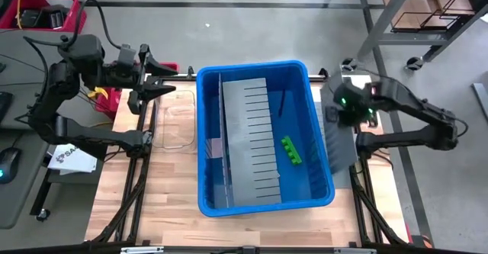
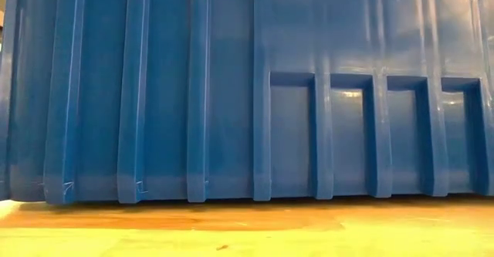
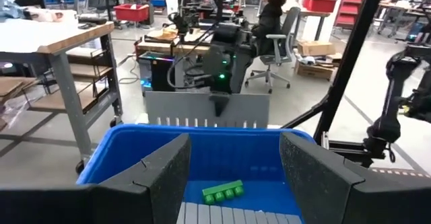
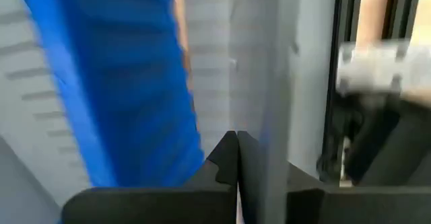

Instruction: Sort blocks

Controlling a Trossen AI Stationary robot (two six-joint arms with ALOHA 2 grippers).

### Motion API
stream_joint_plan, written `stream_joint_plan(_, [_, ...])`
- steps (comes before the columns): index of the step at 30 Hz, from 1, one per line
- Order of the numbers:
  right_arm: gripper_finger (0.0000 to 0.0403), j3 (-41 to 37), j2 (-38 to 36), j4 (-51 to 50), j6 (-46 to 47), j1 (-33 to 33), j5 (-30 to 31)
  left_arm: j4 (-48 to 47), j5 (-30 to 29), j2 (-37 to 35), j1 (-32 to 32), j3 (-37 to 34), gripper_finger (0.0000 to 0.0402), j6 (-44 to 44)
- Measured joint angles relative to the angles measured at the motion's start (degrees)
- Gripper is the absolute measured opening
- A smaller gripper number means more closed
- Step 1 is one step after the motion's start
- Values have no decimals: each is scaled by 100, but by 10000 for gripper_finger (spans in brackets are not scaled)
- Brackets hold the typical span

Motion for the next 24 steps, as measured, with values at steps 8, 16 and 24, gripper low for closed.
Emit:
stream_joint_plan(8, [0, -727, -285, 481, 1286, 1659, -646, -15, -93, 29, 12, -2, 223, 72])
stream_joint_plan(16, [39, -1233, -195, 1569, 1276, 2501, -54, -17, -320, 169, 12, -2, 223, 33])
stream_joint_plan(24, [172, -1187, -242, 1063, 743, 2866, -243, -23, -311, 363, 12, -1, 223, -199])
